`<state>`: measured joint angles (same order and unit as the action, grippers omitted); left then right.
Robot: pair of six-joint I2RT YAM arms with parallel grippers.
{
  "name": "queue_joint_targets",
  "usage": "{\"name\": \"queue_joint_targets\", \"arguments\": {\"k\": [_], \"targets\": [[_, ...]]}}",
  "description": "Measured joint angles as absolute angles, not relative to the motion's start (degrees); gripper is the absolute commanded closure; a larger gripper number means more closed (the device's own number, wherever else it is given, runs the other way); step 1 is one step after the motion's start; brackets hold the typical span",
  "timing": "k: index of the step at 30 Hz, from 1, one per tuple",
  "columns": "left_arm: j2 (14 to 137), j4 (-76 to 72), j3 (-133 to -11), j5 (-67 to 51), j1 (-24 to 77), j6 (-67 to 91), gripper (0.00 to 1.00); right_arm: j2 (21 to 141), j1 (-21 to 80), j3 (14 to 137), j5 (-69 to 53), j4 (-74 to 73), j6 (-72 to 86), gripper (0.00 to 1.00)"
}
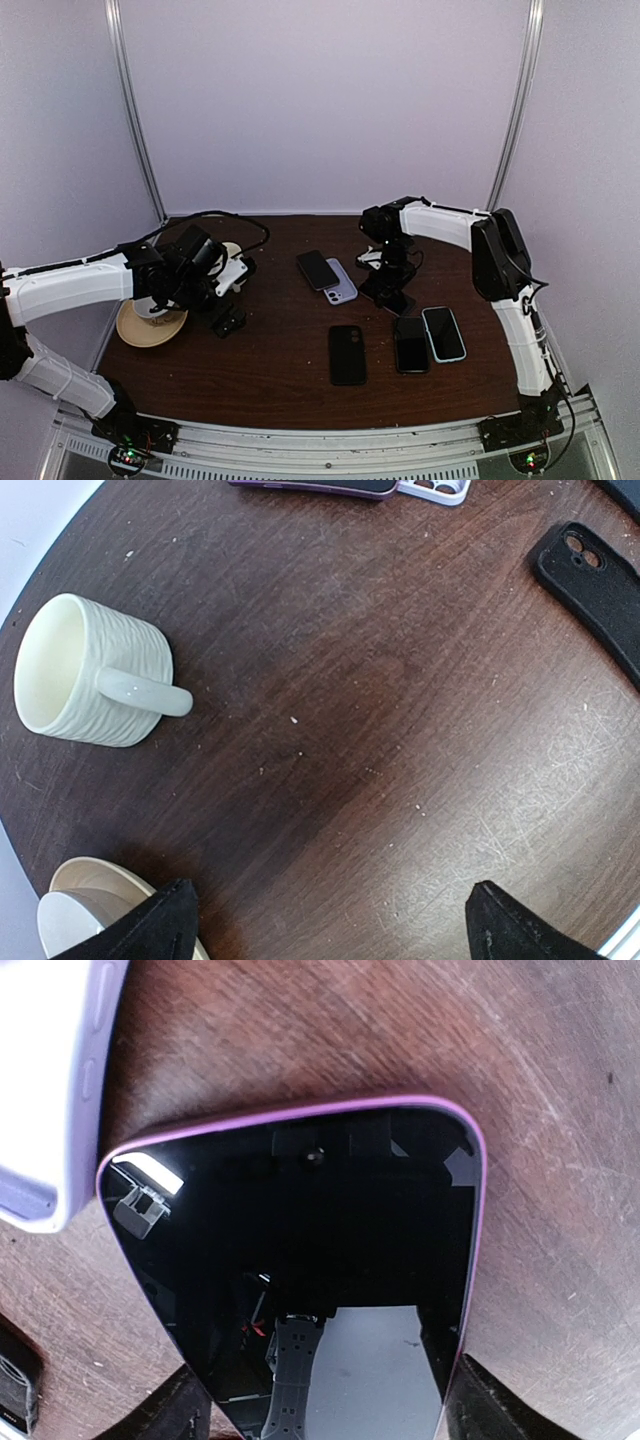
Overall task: Put the phone into the phone case
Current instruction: Pick up the phone at the center of the board, then adjust the phone case at the center of the board.
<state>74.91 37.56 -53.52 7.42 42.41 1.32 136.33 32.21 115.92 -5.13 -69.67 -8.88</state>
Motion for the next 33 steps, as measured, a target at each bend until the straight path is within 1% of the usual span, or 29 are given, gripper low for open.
{"name": "queue_joint_targets", "arguments": {"k": [4,9,11,12,16,20,23,24,25,29,31,33], "targets": [[74.91,37.58,-53.52,7.22,42.41,1.32,0.02,136.31,32.75,115.98,-4.27,-69.71,-9.08,0.33],[74.89,37.56,-53.52,6.98,42.39,1.30,0.03,136.18,33.08,116.01,-3.42,-69.65,-8.91,0.44],[74.89,37.56,-53.52,6.39,42.39,1.30,0.05,135.70,33.19,115.35,-3.01,-69.04,-8.82,0.48],[74.89,37.54,-53.52,5.85,42.39,1.30,0.06,134.96,33.32,114.13,-2.76,-67.94,-8.69,0.50],[74.85,37.30,-53.49,2.28,42.37,0.30,0.11,131.11,33.50,108.18,-2.15,-62.37,-7.57,0.53],[74.78,36.21,-53.25,-2.00,43.51,-0.34,0.14,124.25,33.52,99.85,-1.21,-54.39,-5.30,0.58],[75.24,35.44,-53.28,-2.04,48.56,-1.34,0.16,118.21,33.52,93.67,-0.67,-47.53,-3.36,0.58],[76.09,35.42,-53.60,-1.04,51.18,-2.04,0.18,116.55,33.52,92.18,-0.38,-45.39,-2.85,0.58],[77.32,35.40,-54.08,0.03,53.36,-2.61,0.21,115.31,33.52,91.20,-0.16,-43.72,-2.17,0.59],[88.20,35.64,-59.18,4.95,61.63,-4.80,0.39,110.67,33.61,87.35,0.60,-37.12,1.72,0.58],[94.02,35.99,-61.95,7.09,63.31,-5.26,0.43,107.83,33.69,84.31,1.02,-34.87,3.36,0.57],[100.60,36.62,-65.45,9.87,64.55,-5.85,0.46,103.68,33.89,79.42,1.02,-32.45,5.37,0.56]]}}
